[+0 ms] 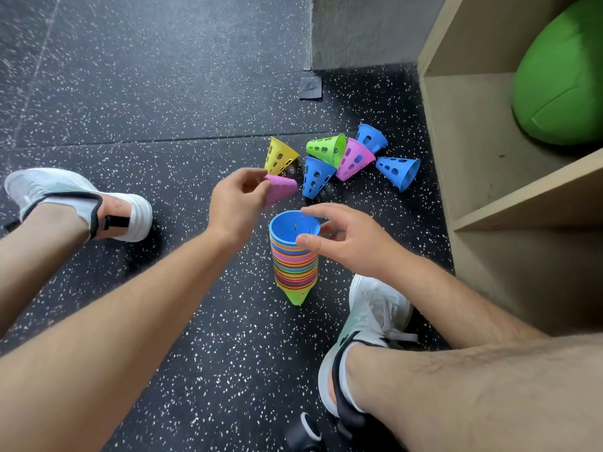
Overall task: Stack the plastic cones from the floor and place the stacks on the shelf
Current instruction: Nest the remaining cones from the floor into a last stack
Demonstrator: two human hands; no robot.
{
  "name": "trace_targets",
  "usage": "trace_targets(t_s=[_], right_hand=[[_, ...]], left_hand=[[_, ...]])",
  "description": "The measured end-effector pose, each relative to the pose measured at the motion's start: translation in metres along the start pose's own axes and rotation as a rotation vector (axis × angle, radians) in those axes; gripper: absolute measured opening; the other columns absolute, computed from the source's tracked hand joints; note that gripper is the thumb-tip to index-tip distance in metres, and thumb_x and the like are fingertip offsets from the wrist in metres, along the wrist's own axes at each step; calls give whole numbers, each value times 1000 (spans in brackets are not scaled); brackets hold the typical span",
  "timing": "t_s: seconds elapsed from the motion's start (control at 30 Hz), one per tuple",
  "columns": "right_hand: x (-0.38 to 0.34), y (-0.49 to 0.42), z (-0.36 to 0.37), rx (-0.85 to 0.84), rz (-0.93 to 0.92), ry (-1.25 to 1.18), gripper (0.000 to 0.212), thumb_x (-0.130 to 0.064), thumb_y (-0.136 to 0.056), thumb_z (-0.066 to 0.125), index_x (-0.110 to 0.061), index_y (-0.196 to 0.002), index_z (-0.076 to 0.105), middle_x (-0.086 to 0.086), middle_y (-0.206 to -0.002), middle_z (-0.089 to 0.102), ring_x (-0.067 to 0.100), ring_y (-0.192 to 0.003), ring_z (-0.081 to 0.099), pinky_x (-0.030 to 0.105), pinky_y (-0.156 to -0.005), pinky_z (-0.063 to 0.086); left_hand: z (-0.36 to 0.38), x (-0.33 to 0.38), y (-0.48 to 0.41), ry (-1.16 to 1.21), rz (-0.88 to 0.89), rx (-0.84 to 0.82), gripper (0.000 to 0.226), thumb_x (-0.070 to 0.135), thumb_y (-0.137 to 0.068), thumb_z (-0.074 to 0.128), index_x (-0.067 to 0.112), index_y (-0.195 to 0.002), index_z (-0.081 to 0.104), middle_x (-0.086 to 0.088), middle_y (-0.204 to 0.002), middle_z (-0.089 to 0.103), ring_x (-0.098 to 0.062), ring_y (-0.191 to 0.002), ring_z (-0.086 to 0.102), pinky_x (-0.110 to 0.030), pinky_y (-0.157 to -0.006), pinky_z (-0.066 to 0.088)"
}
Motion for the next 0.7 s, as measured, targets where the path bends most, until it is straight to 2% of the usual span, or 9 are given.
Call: trace_targets(t_s=[0.07, 0.13, 0.2, 0.3, 0.33, 0.4, 0.43, 0.6, 0.7], right_hand=[[-2, 1, 1, -5, 1, 3, 55, -49, -82, 77, -30, -132, 62, -20, -127, 59, 2, -100, 64, 26, -85, 54], [-5, 2, 3, -12, 0, 3, 56, -50, -81, 78, -33, -132, 61, -21, -123, 61, 1, -98, 64, 27, -86, 53], [-7, 2, 5, -20, 5, -3, 64, -51, -80, 78, -35, -137, 54, -22, -125, 62, 1, -101, 64, 32, -91, 54], [-10, 1, 8, -35, 6, -13, 84, -53, -78, 80, -39, -147, 35, -25, -131, 60, 3, -106, 63, 36, -97, 51], [-11, 1, 9, -37, 2, -10, 88, -55, -77, 80, -42, -149, 30, -26, -131, 60, 3, -107, 63, 36, -98, 50], [-15, 2, 9, -43, -12, -9, 93, -56, -75, 81, -49, -149, 24, -27, -130, 59, 1, -105, 64, 36, -98, 51], [-17, 2, 9, -44, -21, -13, 94, -54, -75, 81, -52, -148, 23, -25, -130, 60, 0, -103, 65, 36, -97, 52], [-20, 2, 13, -41, -93, 10, 87, -46, -77, 82, -67, -141, 28, -18, -127, 61, 4, -99, 67, 34, -94, 53], [-14, 4, 12, -41, -105, 73, 80, -45, -76, 83, -58, -141, 40, -24, -132, 54, -2, -103, 62, 22, -91, 49]], left_hand=[[-23, 11, 9, 46, 85, 75, 15, 16, -94, 73, 22, -108, 75, 12, -94, 74, -1, -81, 64, -28, -83, 56], [-47, 37, 21, 49, 242, 118, 23, 13, -94, 70, 34, -102, 69, 20, -86, 69, 2, -76, 61, -26, -77, 53], [-66, 62, 36, 52, 372, 105, 30, 12, -96, 69, 40, -104, 61, 21, -90, 70, 1, -82, 65, -24, -80, 52], [-79, 83, 56, -42, 491, 27, 27, 13, -99, 67, 21, -123, 58, 4, -106, 74, -12, -99, 72, -32, -88, 54], [-79, 88, 62, -120, 550, -6, 28, 11, -99, 66, 13, -125, 58, 3, -110, 74, -12, -100, 71, -30, -89, 52], [-70, 93, 73, -280, 671, -89, 26, 9, -97, 64, 4, -123, 62, 3, -111, 73, -12, -99, 68, -22, -87, 49], [-63, 92, 77, -338, 717, -144, 25, 10, -97, 63, 4, -120, 65, 1, -110, 74, -15, -98, 67, -24, -86, 49], [-32, 68, 90, -423, 745, -360, 20, 23, -98, 60, 16, -114, 70, 0, -105, 76, -17, -94, 67, -29, -81, 51], [-21, 53, 95, -381, 678, -441, 20, 25, -101, 60, 16, -113, 73, 4, -106, 74, -15, -97, 68, -30, -84, 54]])
Point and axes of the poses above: each hand's wrist, its own y-axis away from the middle knuckle, its own z-axis out of the palm, x = y × z, the point moved 6 cm from there along -y, towards the middle knuckle
